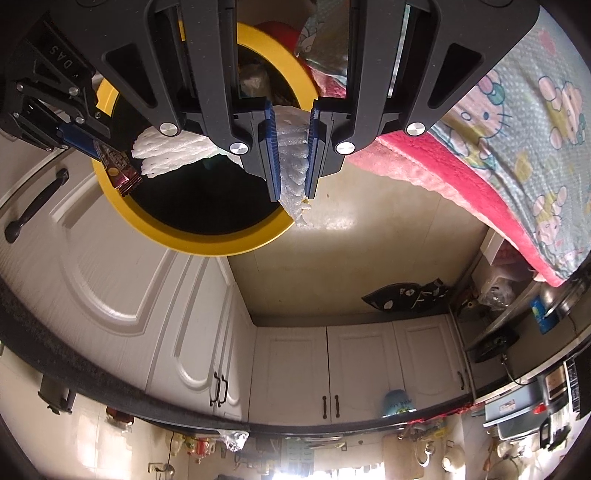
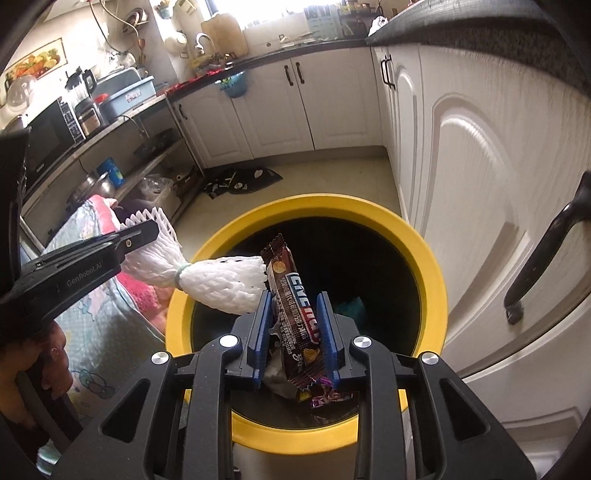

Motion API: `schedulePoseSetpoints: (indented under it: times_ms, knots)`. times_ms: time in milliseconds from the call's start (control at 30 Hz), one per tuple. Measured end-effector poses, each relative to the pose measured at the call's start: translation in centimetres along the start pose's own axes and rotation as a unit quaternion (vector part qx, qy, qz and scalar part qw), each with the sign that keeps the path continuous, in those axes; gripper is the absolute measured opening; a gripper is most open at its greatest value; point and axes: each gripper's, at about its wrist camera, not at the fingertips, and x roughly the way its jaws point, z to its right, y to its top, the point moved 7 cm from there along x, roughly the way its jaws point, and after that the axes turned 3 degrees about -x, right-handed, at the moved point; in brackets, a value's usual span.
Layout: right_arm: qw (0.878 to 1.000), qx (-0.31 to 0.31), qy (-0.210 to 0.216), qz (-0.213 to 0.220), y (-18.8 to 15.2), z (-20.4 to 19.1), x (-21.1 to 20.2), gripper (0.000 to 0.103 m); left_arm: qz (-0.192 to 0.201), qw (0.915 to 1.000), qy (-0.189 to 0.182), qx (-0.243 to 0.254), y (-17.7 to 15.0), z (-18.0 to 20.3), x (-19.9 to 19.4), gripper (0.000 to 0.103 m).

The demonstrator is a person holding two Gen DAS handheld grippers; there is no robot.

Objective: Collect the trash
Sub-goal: 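Open both tools to drop the chocolate bar and white bag into the bin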

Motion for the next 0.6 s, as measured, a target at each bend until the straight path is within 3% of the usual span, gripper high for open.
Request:
schedulePoseSetpoints:
  times_ms: [267, 600]
  knots:
    - [1.0, 0.0, -0.008, -0.011, -0.5, 0.3, 1.2, 0.033, -0.016, 0.9998, -0.011, -0.003, -0.2, 0.4, 1.3, 0.012]
    - [1.0, 0.007, -0.023, -0.008, -0.7, 1.0, 0.4, 0.054, -0.017, 0.9995, -0.021, -0.017, -0.5, -0.3, 0.6, 0.053]
